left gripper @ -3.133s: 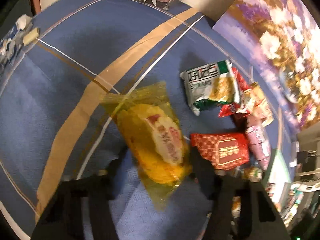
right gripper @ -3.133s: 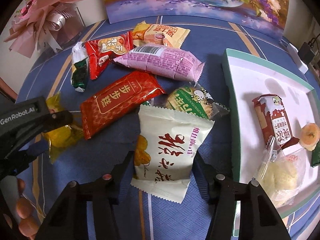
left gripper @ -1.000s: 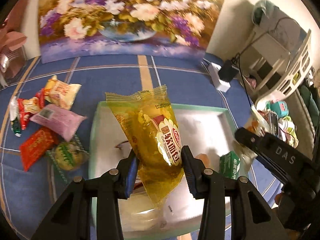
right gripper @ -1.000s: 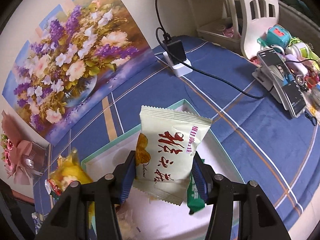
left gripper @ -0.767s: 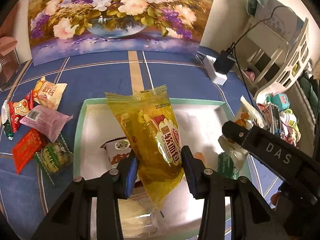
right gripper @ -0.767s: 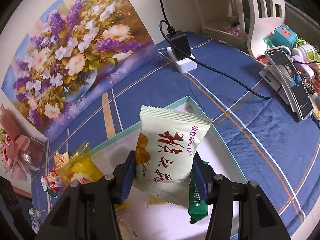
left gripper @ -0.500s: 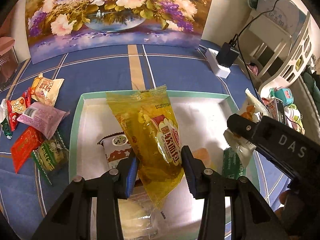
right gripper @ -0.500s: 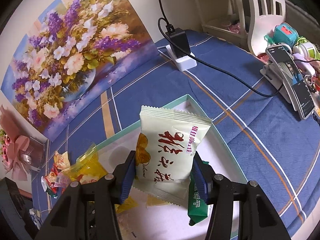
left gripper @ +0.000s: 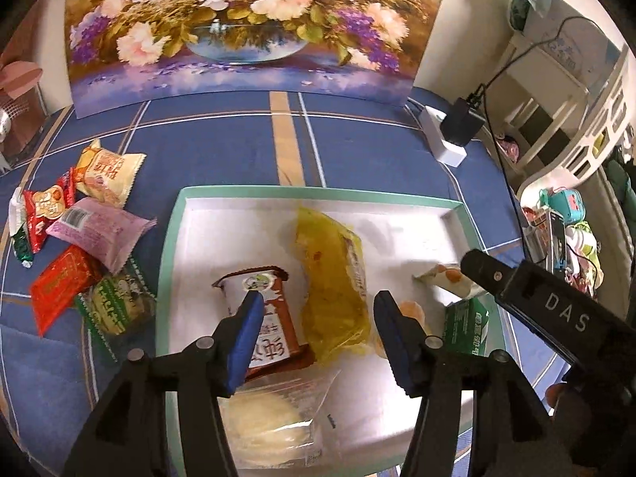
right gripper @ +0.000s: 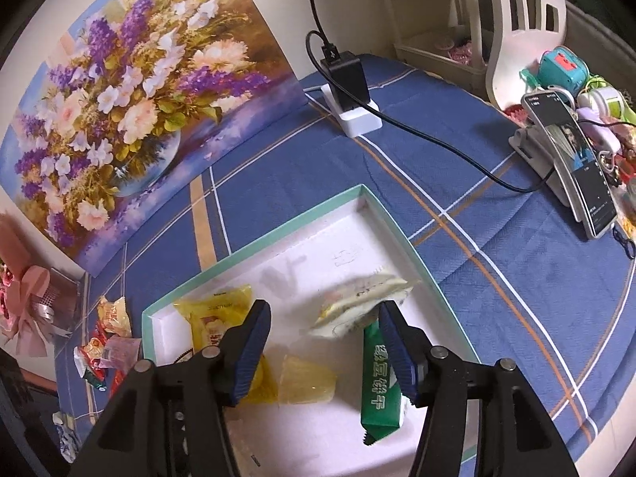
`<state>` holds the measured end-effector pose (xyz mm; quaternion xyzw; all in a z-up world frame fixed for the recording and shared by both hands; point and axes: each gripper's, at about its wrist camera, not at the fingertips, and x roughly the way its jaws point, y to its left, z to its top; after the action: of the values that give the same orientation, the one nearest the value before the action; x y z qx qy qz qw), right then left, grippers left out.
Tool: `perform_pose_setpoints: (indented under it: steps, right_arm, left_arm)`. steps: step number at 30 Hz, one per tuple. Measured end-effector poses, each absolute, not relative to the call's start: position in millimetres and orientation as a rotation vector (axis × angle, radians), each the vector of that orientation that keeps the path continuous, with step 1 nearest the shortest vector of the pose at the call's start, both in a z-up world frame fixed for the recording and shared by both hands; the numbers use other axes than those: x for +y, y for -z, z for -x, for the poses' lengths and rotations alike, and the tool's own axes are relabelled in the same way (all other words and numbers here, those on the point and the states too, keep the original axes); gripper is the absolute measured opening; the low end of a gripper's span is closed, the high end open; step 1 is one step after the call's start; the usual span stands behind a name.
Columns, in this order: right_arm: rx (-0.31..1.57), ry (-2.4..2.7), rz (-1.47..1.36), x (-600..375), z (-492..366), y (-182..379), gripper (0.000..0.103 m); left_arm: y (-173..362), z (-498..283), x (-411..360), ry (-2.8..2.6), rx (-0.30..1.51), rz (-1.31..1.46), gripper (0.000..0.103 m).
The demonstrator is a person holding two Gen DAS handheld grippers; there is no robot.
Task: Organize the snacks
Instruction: 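Carry the yellow bag and white pack over the tray and open both tools, then withdraw both tools from the tray back toward the snack pile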
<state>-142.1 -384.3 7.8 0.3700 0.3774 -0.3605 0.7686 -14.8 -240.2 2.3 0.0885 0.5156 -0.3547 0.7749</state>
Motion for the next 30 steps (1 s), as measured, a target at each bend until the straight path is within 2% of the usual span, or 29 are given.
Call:
perform_pose_setpoints:
  steps: [2, 6, 8, 11, 16, 18, 21, 27, 29, 30]
  right_arm:
    - [0.834, 0.785, -0.809, -384.9, 143.0, -7.3, 0.062]
    - [0.872, 0.801, -0.801, -383.3, 144.5, -7.7, 0.071]
    - [0.882, 0.801, -0.793, -381.4, 144.5, -8.8, 0.073]
    - [0.895, 0.790, -0.783, -376.7, 143.2, -10.9, 0.078]
    - [0.910, 0.775, -0.739, -366.4, 136.9, -12.8, 0.087]
    - [0.916, 0.768, -0.728, -362.5, 134.0, -12.3, 0.088]
    - [0.931, 0.760, -0.716, -356.5, 129.6, -10.3, 0.088]
    - [0.952, 0.729, -0.685, -342.3, 119.4, -7.8, 0.089]
    - [0.949, 0.717, -0.679, -338.9, 116.9, -8.9, 0.095]
    - [0.947, 0.710, -0.675, -336.7, 115.4, -9.7, 0.103]
  left_arm:
    - [-2.6, 10.8, -236.0, 0.751, 1.131, -0.179, 0.062]
    - [-1.5, 0.0, -225.3, 0.702, 1.157, -0.162, 0.065]
    - [0.4, -5.4, -219.7, 0.672, 1.170, -0.155, 0.067]
    - [5.1, -14.4, -210.1, 0.618, 1.194, -0.134, 0.078]
    - [9.6, -22.5, -198.5, 0.547, 1.196, -0.128, 0.079]
    - [10.3, -24.3, -194.5, 0.521, 1.190, -0.127, 0.080]
    - [10.9, -27.2, -188.8, 0.494, 1.182, -0.119, 0.095]
    - [10.9, -32.9, -178.4, 0.443, 1.167, -0.112, 0.097]
    - [11.2, -35.0, -174.4, 0.426, 1.168, -0.114, 0.099]
    - [10.9, -36.3, -172.0, 0.417, 1.166, -0.115, 0.099]
